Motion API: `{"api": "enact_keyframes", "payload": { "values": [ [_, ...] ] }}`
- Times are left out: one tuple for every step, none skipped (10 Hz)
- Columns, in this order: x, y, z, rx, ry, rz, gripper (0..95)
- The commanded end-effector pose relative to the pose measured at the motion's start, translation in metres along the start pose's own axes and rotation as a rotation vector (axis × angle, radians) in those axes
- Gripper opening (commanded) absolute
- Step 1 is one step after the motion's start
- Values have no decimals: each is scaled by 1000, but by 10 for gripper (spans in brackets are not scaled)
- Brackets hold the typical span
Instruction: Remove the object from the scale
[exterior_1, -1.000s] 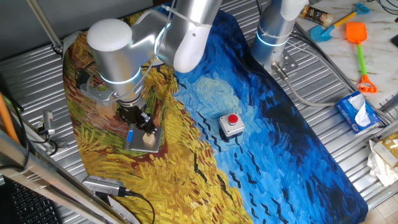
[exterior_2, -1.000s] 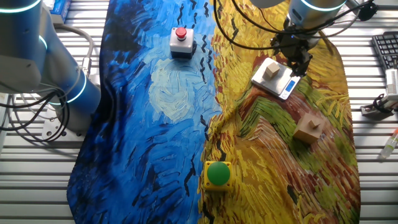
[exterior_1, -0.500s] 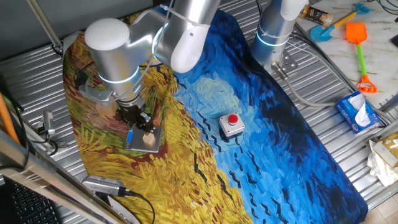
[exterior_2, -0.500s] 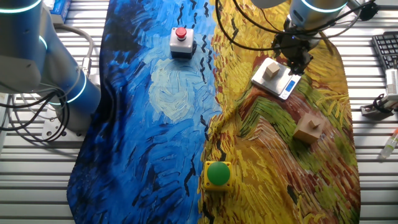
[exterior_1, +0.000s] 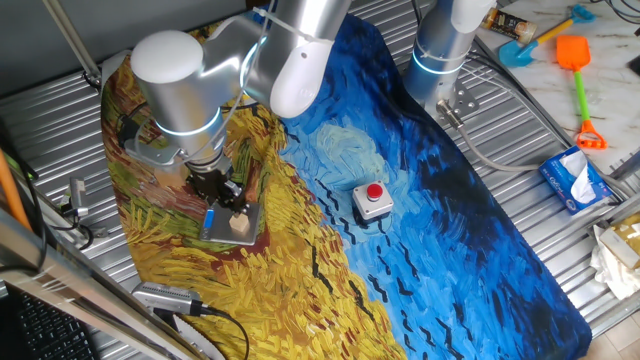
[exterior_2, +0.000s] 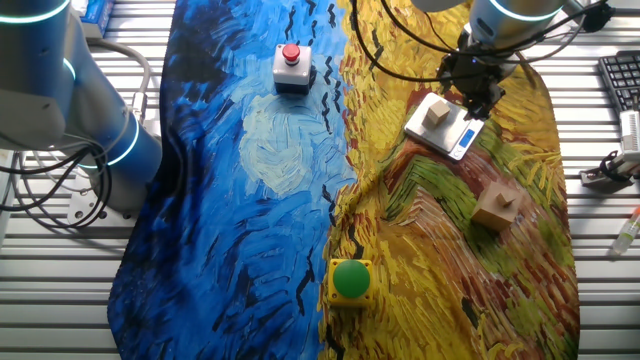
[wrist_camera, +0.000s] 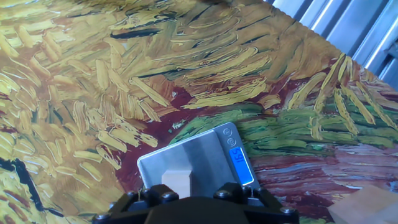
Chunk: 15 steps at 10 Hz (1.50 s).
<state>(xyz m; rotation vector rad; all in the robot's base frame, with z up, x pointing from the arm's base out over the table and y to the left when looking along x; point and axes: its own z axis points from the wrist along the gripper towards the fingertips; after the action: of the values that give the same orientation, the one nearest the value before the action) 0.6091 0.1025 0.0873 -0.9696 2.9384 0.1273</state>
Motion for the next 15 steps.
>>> {"api": "enact_keyframes", "payload": {
  "values": [
    [0, 0, 0, 0, 0, 1, 570],
    [0, 0, 0, 1, 1, 2, 570],
    [0, 0, 0, 1, 1, 3, 760],
    [0, 0, 0, 1, 1, 9, 760],
    [0, 2, 0, 1, 1, 17, 760],
    [-2, 6, 2, 3, 0, 25, 760],
    [-3, 10, 4, 4, 0, 32, 760],
    [-5, 15, 6, 5, 0, 38, 760],
    [-6, 18, 7, 5, 0, 44, 760],
    [-6, 20, 8, 6, 0, 48, 760],
    [-6, 20, 9, 6, 0, 46, 570],
    [-5, 21, 12, 6, 0, 44, 570],
    [-5, 21, 15, 6, -1, 42, 570],
    [-5, 21, 18, 6, -2, 42, 570],
    [-5, 21, 21, 7, -2, 42, 570]
  ]
}}
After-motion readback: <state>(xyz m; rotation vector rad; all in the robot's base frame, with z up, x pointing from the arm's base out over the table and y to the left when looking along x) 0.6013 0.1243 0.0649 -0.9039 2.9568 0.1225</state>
